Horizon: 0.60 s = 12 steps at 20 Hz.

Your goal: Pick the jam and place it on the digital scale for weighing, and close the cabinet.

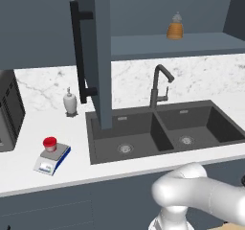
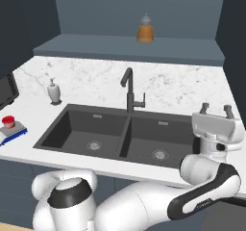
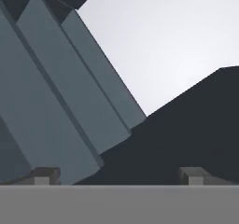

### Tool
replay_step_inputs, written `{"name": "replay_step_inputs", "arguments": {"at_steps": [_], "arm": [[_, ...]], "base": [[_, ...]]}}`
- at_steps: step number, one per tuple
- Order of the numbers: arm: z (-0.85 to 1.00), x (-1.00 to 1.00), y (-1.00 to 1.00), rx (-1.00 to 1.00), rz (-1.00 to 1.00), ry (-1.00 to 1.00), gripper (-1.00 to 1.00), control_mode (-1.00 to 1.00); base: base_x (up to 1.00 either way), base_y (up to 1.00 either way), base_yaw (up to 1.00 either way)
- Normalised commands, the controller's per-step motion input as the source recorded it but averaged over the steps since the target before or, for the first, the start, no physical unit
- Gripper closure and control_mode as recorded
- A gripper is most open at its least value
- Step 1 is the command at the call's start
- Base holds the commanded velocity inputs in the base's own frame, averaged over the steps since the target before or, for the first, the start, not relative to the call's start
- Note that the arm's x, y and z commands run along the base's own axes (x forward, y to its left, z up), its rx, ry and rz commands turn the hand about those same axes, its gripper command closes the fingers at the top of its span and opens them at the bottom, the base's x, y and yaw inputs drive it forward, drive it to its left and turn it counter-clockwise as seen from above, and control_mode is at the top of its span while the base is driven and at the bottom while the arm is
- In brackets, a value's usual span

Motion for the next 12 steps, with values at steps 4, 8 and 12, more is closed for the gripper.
{"name": "replay_step_inputs", "arguments": {"at_steps": [4,8,12], "arm": [[0.0,-0.14,-0.7,0.0,-0.13,0.15,-1.0,-1.0],[0.0,-0.16,-0.72,0.0,-0.11,0.19,-1.0,-1.0],[-0.15,-0.18,-0.2,-0.04,-0.1,0.14,-1.0,-1.0]], "base": [[0.0,0.0,0.0],[0.0,0.0,0.0],[0.0,0.0,0.0]]}}
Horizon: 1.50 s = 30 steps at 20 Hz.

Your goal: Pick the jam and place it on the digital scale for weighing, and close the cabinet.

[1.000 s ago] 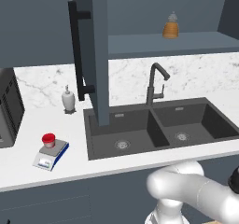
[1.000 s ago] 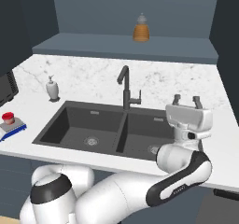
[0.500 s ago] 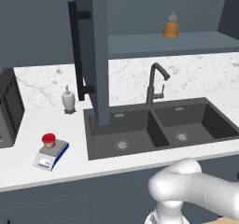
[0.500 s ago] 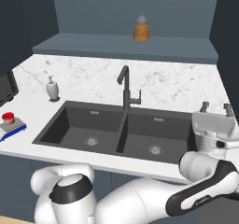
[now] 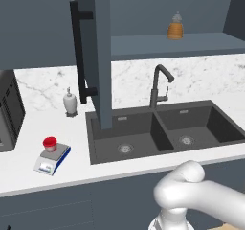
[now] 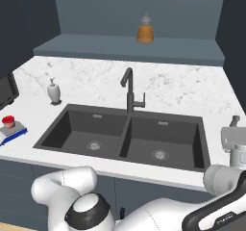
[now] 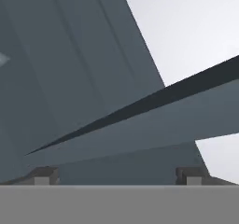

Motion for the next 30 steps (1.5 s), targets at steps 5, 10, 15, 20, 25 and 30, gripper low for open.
{"name": "replay_step_inputs", "arguments": {"at_steps": [5,10,15,20,25,30], "arm": [[0.08,-0.04,-0.28,-0.02,-0.03,0.01,-1.0,-1.0],[0.64,-0.13,-0.27,0.0,-0.03,-0.01,-1.0,-1.0],[0.41,-0.19,0.18,-0.03,0.0,0.0,-1.0,-1.0],[0.6,-0.05,0.94,-0.25,0.01,-0.05,-1.0,-1.0],[0.8,0.0,0.99,-0.28,0.0,-0.01,-1.0,-1.0],[0.29,0.22,1.0,-0.28,0.0,0.2,-1.0,-1.0]], "base": [[0.0,0.0,0.0],[0.0,0.0,0.0],[0.0,0.0,0.0],[0.0,0.0,0.0],[0.0,0.0,0.0],[0.0,0.0,0.0]]}}
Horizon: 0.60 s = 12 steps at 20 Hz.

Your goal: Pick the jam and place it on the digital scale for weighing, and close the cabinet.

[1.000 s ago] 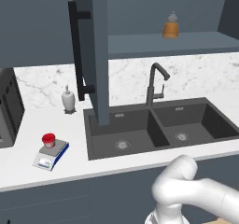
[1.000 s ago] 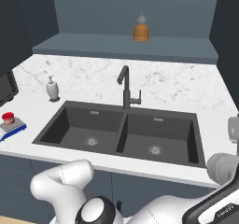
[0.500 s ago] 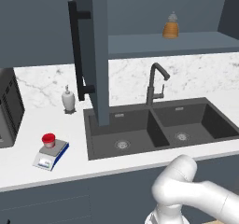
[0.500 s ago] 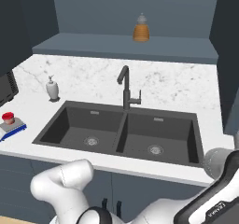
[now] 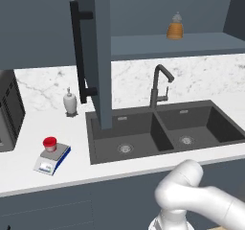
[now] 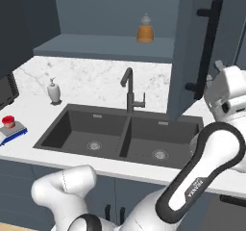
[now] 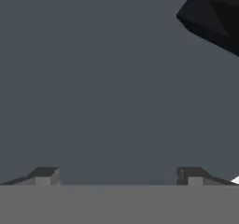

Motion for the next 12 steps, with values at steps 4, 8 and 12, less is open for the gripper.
{"name": "replay_step_inputs", "arguments": {"at_steps": [4,8,12], "arm": [[0.0,0.26,0.8,-0.21,-0.01,0.6,-1.0,-1.0],[0.0,0.87,0.83,-0.18,-0.1,0.66,-1.0,-1.0],[-0.1,1.0,0.86,-0.03,-0.1,0.24,-1.0,-1.0]], "base": [[0.0,0.0,0.0],[0.0,0.0,0.0],[0.0,0.0,0.0]]}}
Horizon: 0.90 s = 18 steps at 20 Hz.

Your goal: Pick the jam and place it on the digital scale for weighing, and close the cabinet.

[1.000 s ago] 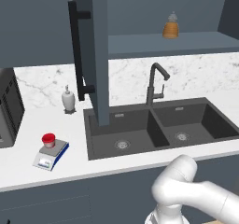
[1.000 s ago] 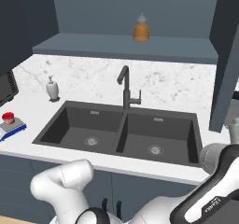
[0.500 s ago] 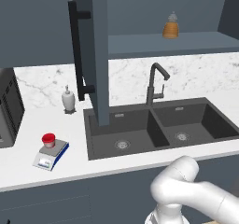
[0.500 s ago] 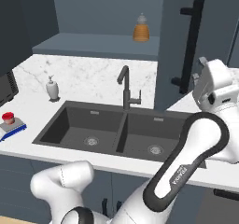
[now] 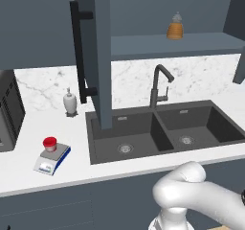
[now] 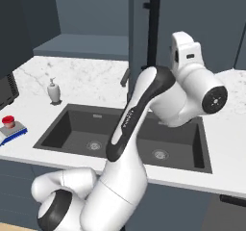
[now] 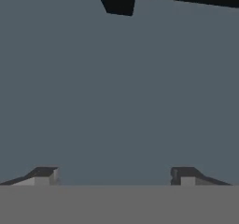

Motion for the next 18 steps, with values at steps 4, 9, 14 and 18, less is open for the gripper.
{"name": "replay_step_inputs", "arguments": {"at_steps": [4,9,14,18], "arm": [[-0.04,1.0,0.62,0.0,-0.06,0.12,-1.0,-1.0],[-0.39,1.0,0.11,0.04,0.0,-0.02,-1.0,-1.0],[-0.35,1.0,0.04,0.02,0.0,-0.01,-1.0,-1.0],[-0.03,0.89,0.0,0.03,0.0,0.03,-1.0,-1.0]], "base": [[0.0,0.0,0.0],[0.0,0.0,0.0],[0.0,0.0,0.0],[0.0,0.0,0.0]]}}
